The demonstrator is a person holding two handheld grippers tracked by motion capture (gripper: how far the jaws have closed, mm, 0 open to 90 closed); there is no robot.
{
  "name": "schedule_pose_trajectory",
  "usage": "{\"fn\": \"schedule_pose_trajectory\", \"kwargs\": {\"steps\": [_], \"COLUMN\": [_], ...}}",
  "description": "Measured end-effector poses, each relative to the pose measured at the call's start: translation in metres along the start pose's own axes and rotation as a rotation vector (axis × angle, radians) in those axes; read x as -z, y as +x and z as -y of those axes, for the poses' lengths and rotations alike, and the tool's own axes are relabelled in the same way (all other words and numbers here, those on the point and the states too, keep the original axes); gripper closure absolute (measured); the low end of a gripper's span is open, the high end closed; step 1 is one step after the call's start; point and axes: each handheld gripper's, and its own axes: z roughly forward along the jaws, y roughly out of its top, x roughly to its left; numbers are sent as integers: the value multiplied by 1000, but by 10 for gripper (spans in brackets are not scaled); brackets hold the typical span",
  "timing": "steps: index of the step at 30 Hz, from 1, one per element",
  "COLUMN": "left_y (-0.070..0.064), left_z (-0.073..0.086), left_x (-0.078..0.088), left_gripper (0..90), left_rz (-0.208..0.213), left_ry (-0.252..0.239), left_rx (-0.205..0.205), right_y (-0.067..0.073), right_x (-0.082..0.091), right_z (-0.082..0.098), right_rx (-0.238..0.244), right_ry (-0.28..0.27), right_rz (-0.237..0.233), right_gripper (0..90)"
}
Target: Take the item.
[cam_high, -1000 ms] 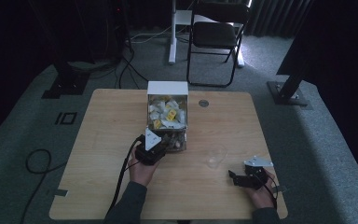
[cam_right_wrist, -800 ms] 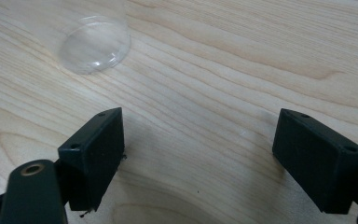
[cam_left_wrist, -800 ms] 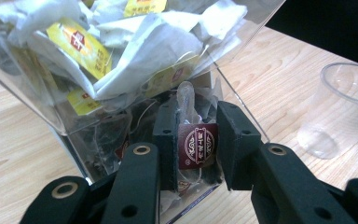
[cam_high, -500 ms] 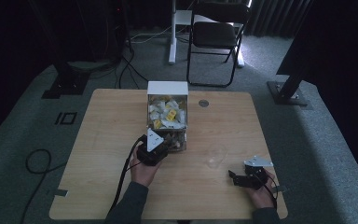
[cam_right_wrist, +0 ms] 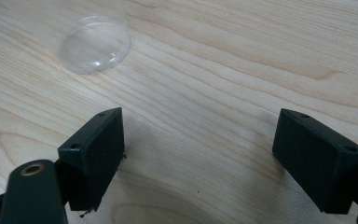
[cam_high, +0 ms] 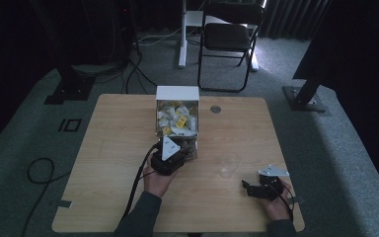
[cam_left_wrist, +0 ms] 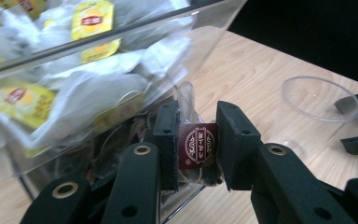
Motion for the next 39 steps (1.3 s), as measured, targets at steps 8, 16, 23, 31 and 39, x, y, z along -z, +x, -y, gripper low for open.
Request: {"fn": "schedule_pose_trajectory", "kwargs": {"steps": [8, 16, 23, 31, 39], "left_y": [-10, -15, -17, -23, -30], "left_z": [-6, -11, -14, -17, -21], "left_x": [-5, -9, -11, -16, -22], "left_gripper": [715, 716, 716, 716, 716], "left_rz": [27, 50, 65, 83, 103], "left_ry": [0, -8, -9, -6, -10], "left_rx": [-13, -12, -13, -17, -18], "right_y": [0, 0, 0, 0, 0], "right_x": [0, 0, 0, 0, 0], "right_z": [0, 0, 0, 0, 0], "right_rx": [1, 1, 1, 2, 3], "right_ry": [-1, 0, -1, 0, 0], "right_rz": [1, 0, 0, 0, 0], "right_gripper": [165, 163, 163, 163, 163]}}
